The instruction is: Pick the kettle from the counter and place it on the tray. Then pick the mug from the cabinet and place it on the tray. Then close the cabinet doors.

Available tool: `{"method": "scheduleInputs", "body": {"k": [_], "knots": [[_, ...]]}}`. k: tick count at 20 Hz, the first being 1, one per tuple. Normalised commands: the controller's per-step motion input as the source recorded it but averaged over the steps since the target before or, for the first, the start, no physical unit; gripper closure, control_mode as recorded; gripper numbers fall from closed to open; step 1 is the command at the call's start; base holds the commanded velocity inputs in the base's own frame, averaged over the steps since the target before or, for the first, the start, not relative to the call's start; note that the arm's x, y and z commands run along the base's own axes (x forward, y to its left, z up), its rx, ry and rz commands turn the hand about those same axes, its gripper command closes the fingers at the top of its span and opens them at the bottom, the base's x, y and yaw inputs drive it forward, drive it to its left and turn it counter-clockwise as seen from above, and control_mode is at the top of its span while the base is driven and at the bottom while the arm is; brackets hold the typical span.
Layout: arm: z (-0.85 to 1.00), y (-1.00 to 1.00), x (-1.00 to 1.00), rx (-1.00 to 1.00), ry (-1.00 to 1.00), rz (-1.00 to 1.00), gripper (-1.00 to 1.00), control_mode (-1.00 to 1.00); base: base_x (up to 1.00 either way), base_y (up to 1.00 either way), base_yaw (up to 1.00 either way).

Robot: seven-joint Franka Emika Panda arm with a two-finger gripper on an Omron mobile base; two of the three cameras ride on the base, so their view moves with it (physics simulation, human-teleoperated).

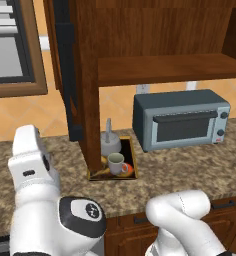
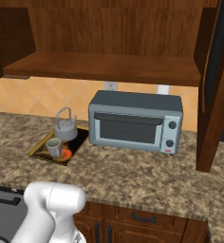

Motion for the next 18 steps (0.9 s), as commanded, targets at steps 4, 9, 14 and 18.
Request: {"method": "scheduleInputs", "body": {"k": [4,9,14,18], "knots": [[0.0,0.0,0.24,0.09,-0.1,-0.35,-1.0,-1.0,0.0,0.0,0.0],[0.09,-0.15,0.01,0.17,-0.17,-0.27,-1.0,-1.0,0.0,0.0,0.0],[0.14,-0.33,0.01,0.18,-0.2,-0.24,-1.0,-1.0,0.0,0.0,0.0],[0.21,-0.45,0.03,0.19,-0.15,-0.21,-1.0,-1.0,0.0,0.0,0.0]]}}
